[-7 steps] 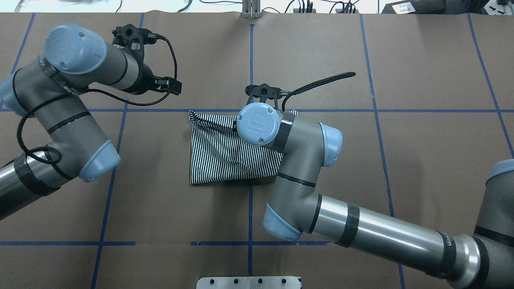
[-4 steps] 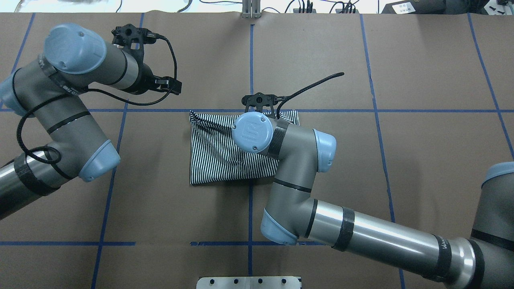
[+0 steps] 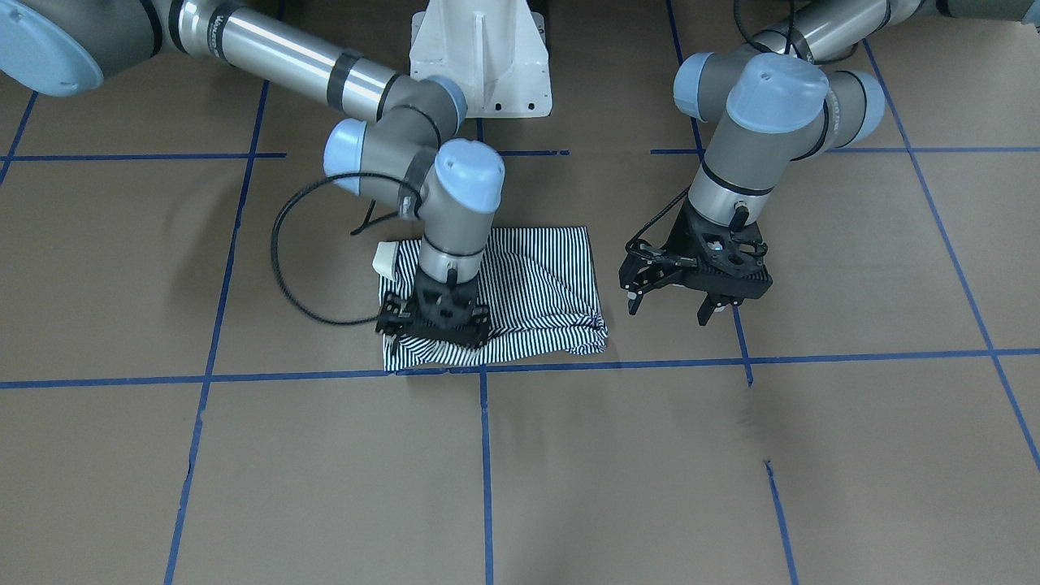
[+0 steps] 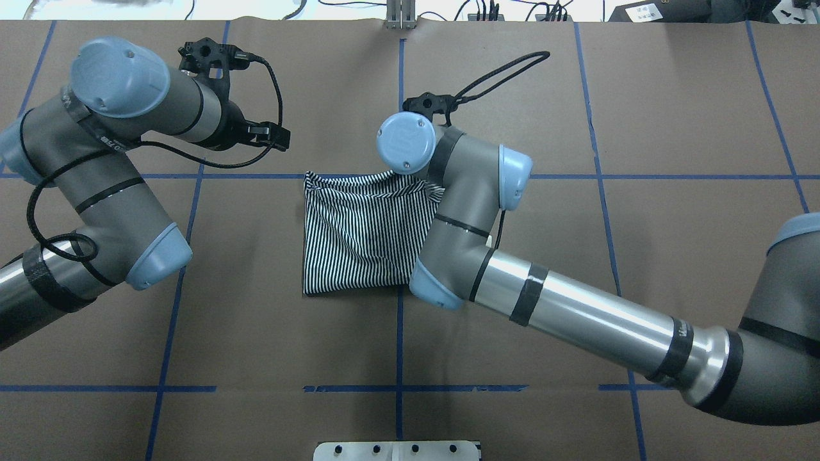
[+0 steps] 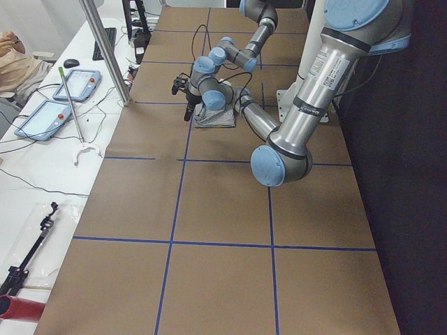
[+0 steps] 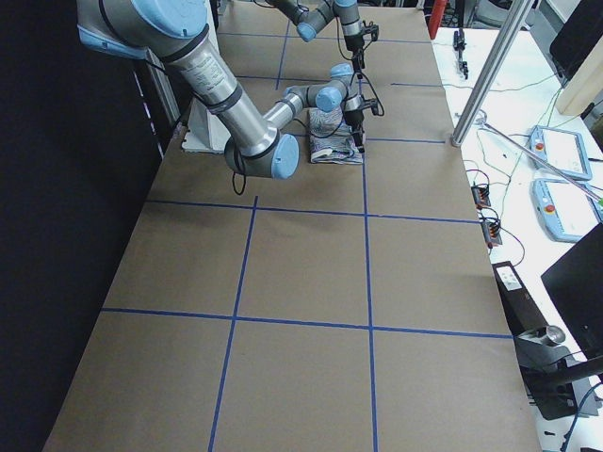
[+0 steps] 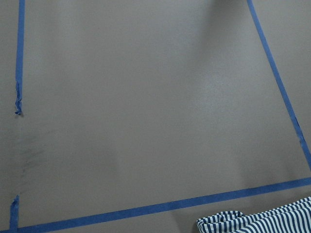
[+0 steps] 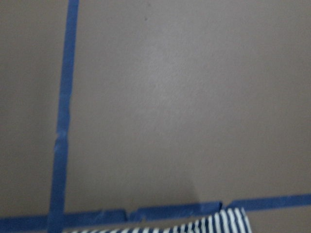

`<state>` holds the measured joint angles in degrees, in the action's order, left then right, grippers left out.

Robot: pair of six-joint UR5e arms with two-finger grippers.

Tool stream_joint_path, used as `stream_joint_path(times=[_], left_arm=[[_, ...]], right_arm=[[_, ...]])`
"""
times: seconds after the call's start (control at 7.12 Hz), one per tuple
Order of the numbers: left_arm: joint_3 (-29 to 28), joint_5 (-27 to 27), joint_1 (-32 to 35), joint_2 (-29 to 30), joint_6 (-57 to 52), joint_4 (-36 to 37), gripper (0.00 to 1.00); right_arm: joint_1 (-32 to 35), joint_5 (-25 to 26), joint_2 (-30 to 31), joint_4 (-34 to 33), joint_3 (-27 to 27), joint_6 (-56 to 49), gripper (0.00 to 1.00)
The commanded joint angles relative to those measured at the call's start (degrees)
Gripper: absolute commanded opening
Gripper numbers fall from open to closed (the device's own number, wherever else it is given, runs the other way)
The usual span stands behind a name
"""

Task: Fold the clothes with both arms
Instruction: 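Raise the right gripper away while the left gripper moves over the shirt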

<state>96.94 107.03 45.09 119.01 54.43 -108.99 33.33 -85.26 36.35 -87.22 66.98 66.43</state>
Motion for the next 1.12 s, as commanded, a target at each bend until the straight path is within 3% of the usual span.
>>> stream_joint_path(times=[0.0, 0.28, 0.42, 0.7, 0.98], left_arm=[[0.0, 0.02, -0.09, -0.18, 1.46, 0.0, 1.0], [-0.79, -0.24, -0.61, 0.26, 3.31, 0.35, 1.0], [-0.79, -1.38, -3.92, 0.44, 7.23, 0.62, 1.0], [-1.4, -9.01, -12.27, 1.49, 14.28, 1.23, 1.0], [-5.42, -9.21, -14.15, 4.37, 16.67, 2.71, 1.0]], right_arm=[[8.03, -4.09, -1.63, 0.12, -4.58, -6.98, 1.0], [12.8, -11.47, -1.63, 0.29, -4.06, -9.82, 1.0], [12.9, -12.55, -1.46, 0.38, -2.05, -9.83, 1.0], [12.72, -13.26, -0.32, 0.38, 1.04, -9.48, 1.0], [12.64, -13.26, 0.56, 0.47, 2.01, -9.47, 1.0]])
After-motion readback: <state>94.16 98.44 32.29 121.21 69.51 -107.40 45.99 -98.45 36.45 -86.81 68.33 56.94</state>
